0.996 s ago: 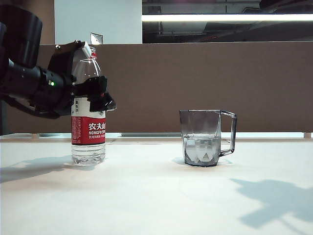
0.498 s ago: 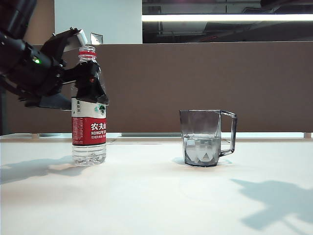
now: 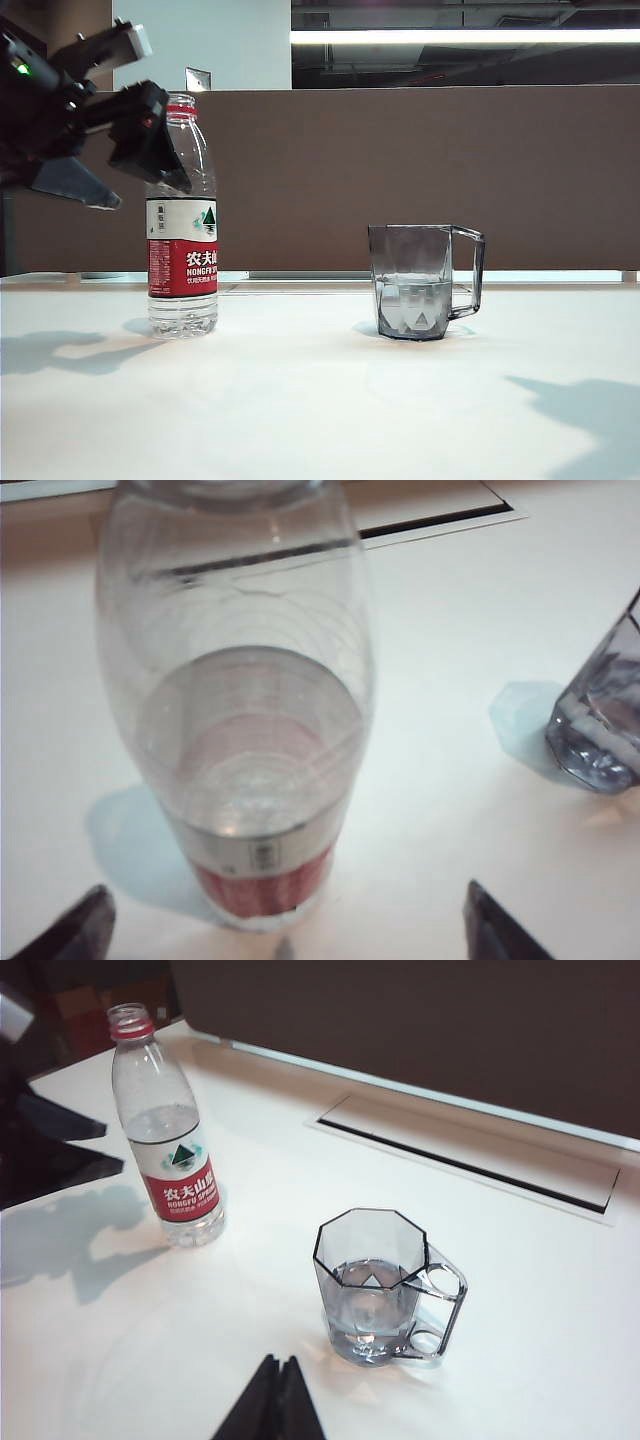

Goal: Pick up the mineral water bottle with the left hand on the table and pour water into the mug until it's half full.

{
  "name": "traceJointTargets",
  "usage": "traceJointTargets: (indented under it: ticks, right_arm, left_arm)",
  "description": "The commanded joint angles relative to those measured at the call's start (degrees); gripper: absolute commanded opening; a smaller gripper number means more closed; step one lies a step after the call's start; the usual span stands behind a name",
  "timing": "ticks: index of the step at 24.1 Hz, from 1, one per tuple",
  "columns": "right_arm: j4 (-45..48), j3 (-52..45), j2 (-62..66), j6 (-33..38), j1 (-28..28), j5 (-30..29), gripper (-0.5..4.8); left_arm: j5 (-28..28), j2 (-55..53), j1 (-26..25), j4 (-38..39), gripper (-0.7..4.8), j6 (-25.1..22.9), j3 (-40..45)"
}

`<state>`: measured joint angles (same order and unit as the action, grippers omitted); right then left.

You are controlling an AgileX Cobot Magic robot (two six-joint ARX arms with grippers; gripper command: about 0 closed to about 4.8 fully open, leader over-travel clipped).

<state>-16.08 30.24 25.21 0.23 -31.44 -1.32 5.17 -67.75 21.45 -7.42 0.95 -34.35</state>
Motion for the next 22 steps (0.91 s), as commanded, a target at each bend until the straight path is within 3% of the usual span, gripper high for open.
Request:
traceJointTargets:
  ticks: [1,3,4,12,22]
  right_arm:
    - [1.18,-1.51,-1.81,0.15,0.02,0.13,-0.02]
    - [1.51,-2.95,-3.08,0.15,0.02,0.15,-0.02]
    - [1.92,-4.09,-3.93,0.15,0.02,0.13,-0.02]
    - [5.95,-15.26,-11.76,0.15,0.02,0.24,-0.01]
    - [4.09,-15.69,-11.80,0.04,0.02,0.11,-0.01]
  left_arm:
    - [0.24,2.73,0.09,4.66,1.88,0.02,-0.09]
    - [0.24,3.96,0.09,6.56,0.36,0.17,-0.09]
    - [0.24,4.70,0.09,7.72,-0.12,0.17,-0.09]
    - [0.24,15.30,0.09,9.53,-0.06,0.15,6.14]
    - [0.22,31.65,0.09,6.10,-0.06,1.70,15.67]
